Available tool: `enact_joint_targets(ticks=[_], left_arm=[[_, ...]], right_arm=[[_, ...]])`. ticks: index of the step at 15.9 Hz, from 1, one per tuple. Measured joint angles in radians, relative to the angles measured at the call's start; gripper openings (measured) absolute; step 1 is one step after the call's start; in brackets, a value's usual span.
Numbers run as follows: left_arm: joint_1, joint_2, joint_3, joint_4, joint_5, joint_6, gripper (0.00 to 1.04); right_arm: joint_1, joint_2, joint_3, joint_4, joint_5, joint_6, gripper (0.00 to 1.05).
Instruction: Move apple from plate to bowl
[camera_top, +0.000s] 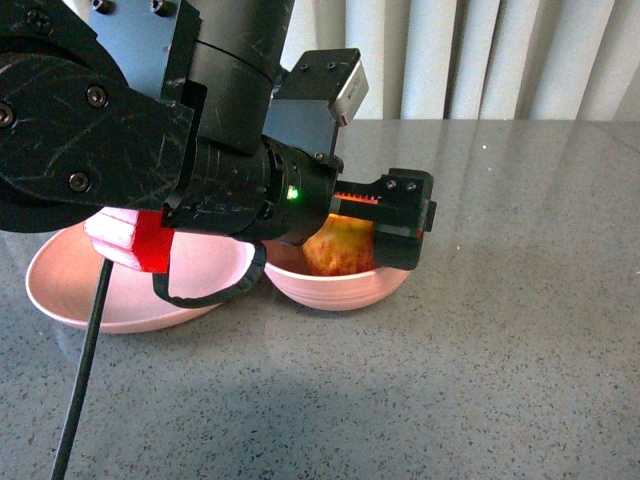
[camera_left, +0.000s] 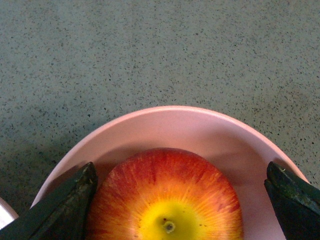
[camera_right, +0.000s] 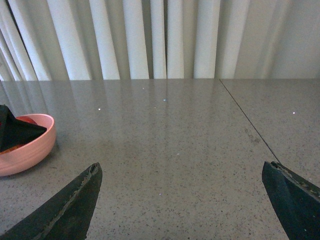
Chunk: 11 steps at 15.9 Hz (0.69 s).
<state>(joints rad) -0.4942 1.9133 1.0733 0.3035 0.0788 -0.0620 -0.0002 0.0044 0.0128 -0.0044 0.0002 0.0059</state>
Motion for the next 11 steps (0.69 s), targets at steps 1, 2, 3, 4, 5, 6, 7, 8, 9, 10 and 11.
enact_joint_targets(ticks=[1,2,3,4,5,6,7,8,9,10,11], left_arm=[[0.000,-0.003,0.005,0.000,0.000,0.000,0.99],[-0.001,-0.009,0.006,0.002,0.000,-0.003,0.97],[-0.001,-0.016,0.006,0.005,0.004,-0.005,0.98],[0.000,-0.029,0.006,0.006,0.005,-0.010,0.98],[0.002,-0.050,0.006,0.013,0.008,-0.011,0.98],[0.006,-0.081,0.004,0.029,0.010,-0.014,0.98],[0.008,-0.119,0.003,0.029,0.006,-0.016,0.98],[0.016,-0.166,-0.012,0.059,0.006,-0.018,0.98],[0.025,-0.224,-0.041,0.101,-0.008,-0.019,0.98],[0.037,-0.286,-0.072,0.126,-0.021,-0.021,0.98],[0.052,-0.355,-0.111,0.156,-0.046,-0.020,0.98]], right_arm=[[0.000,0.000,0.000,0.000,0.000,0.000,0.98],[0.000,0.000,0.000,0.000,0.000,0.000,0.98],[0.000,0.000,0.000,0.000,0.000,0.000,0.98],[0.000,0.000,0.000,0.000,0.000,0.000,0.98],[0.000,0.000,0.000,0.000,0.000,0.000,0.98],[0.000,0.000,0.000,0.000,0.000,0.000,0.98],[0.000,0.000,0.000,0.000,0.000,0.000,0.98],[0.000,0.000,0.000,0.000,0.000,0.000,0.98],[0.000,0.000,0.000,0.000,0.000,0.000,0.98],[0.000,0.000,0.000,0.000,0.000,0.000,0.98],[0.000,0.000,0.000,0.000,0.000,0.000,0.98]])
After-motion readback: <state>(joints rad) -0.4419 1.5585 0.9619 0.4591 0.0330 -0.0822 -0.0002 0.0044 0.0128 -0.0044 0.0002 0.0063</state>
